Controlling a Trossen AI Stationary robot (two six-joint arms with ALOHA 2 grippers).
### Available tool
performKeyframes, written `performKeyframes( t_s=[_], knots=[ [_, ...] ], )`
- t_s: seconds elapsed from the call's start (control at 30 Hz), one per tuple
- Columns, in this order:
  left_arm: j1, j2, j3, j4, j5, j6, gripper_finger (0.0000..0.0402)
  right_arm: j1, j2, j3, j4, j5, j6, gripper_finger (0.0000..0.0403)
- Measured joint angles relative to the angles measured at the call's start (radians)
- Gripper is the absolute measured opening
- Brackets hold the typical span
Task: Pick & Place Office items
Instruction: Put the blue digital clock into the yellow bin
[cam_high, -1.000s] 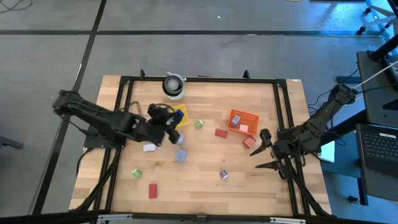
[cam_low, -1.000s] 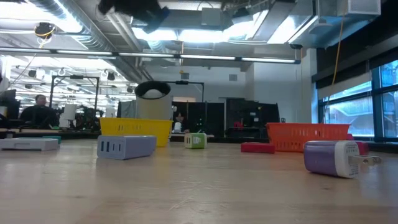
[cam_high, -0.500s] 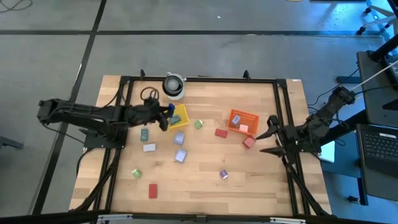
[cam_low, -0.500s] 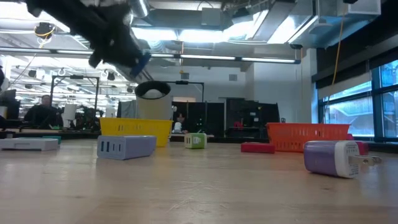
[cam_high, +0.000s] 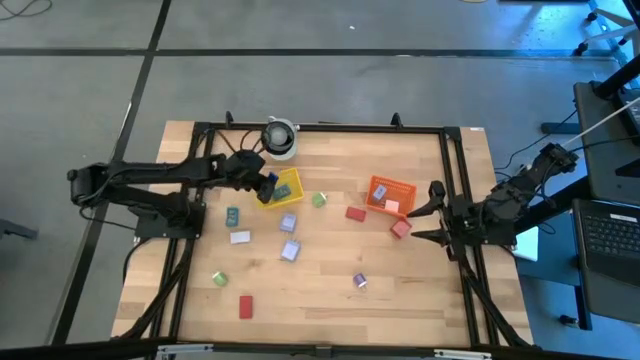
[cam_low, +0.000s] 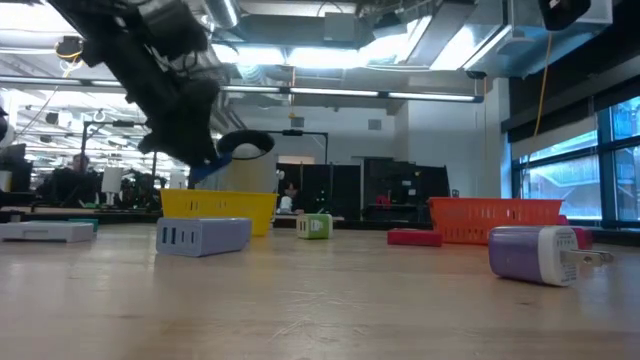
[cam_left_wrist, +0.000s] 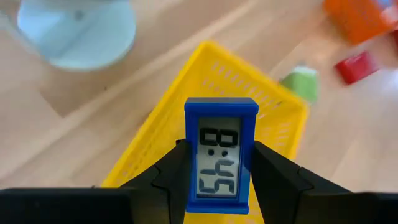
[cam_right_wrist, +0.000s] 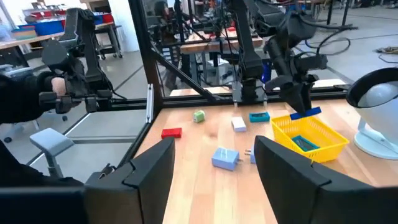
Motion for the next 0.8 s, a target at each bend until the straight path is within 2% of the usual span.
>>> performKeyframes(
  t_s=[0.2, 0.57, 0.8],
  knots=[
    [0.050, 0.096, 0.000, -0.008, 0.109, 0.001, 0.0141, -0.007, 0.009, 0.000, -0.014, 0.000, 0.008, 0.0222],
    [0.077, 0.175, 0.000, -0.004, 0.171, 0.002, 0.0143, -0.008, 0.066, 0.000, -0.014, 0.051, 0.027, 0.0222],
    [0.077, 0.175, 0.000, -0.002, 0.173, -0.015, 0.0187, -0.008, 0.086, 0.000, -0.001, 0.059, 0.050, 0.0222]
  ],
)
